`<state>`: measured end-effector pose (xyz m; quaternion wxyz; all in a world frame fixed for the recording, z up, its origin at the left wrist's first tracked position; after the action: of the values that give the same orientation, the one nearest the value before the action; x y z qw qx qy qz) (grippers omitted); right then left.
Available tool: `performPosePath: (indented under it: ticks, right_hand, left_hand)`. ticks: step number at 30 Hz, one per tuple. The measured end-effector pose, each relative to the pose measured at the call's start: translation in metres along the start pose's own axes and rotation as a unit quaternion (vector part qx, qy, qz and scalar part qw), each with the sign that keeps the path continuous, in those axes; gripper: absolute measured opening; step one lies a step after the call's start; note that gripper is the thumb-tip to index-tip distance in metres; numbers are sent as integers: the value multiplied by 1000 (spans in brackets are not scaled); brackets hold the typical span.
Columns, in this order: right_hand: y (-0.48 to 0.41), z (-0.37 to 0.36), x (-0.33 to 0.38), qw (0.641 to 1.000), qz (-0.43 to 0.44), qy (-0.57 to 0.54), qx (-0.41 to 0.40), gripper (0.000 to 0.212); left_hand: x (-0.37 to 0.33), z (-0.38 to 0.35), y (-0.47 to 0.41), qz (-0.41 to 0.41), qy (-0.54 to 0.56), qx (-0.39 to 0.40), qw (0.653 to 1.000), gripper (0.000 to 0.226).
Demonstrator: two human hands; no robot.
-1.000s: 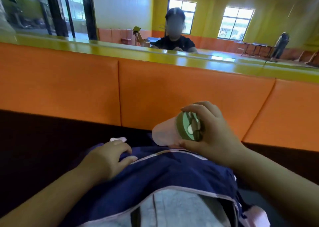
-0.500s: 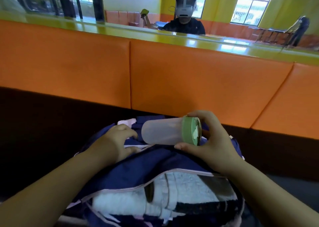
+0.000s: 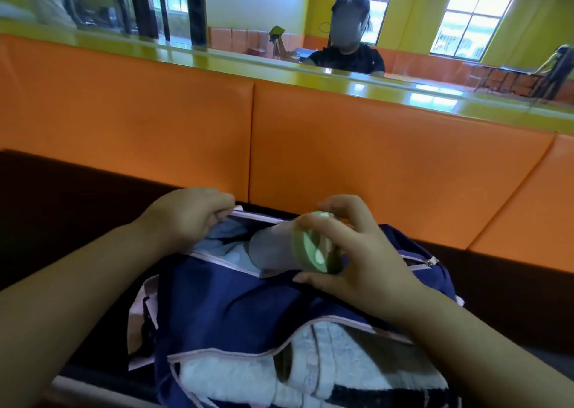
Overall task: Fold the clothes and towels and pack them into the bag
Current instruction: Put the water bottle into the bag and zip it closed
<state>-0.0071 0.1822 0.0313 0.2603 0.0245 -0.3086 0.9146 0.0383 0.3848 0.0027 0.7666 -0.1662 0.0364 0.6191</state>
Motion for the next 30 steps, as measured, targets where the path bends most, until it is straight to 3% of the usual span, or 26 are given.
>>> performPosePath:
  ticks: [6,11,13,16,18,20,24,27,30]
  right_hand:
    - [-44,-24,8,981,105,160,-18,74]
    - [-60,-52,10,984,136,113,15,78]
    - [-61,-58,14,983,153,99,9,69]
    - [-54,-68,33,963,242,120,-24,31]
    - [-48,-77,39,950,280,135,-27,17]
    - [-47,-82,29,957,264,122,-10,23]
    - [-52,-88,-6,990,106,38,79,72]
    - [-57,-88,-8,989,59,37,133,77]
    - [-63,-90,-1,983,65,53,164,75]
  left_hand:
    - [-13,28,-12,-40,9,-84,996,20]
    - [-12,41,-17,-33,24,-111,993,22]
    - [-13,43,-19,-40,25,-116,992,21]
    - [-14,44,-19,-39,45,-119,991,20]
    - [-13,43,-18,-34,47,-112,992,21]
    - [-8,36,-16,-22,40,-77,996,29]
    - [2,27,-14,-2,34,-21,999,39]
    - [-1,29,-14,-5,30,-26,999,37]
    - [-6,29,-13,-1,28,-34,999,42]
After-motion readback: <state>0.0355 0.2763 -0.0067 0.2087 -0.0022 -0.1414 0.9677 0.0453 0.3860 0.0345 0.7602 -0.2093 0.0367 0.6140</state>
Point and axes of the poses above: each hand's wrist, its own y-axis away from the middle knuckle, its own z-axis out of the back of the hand, x = y × z, the point moved 9 cm from there along -y, towards the middle knuckle, and after that the axes turned 5 degrees about z, right-handed, at the moved point
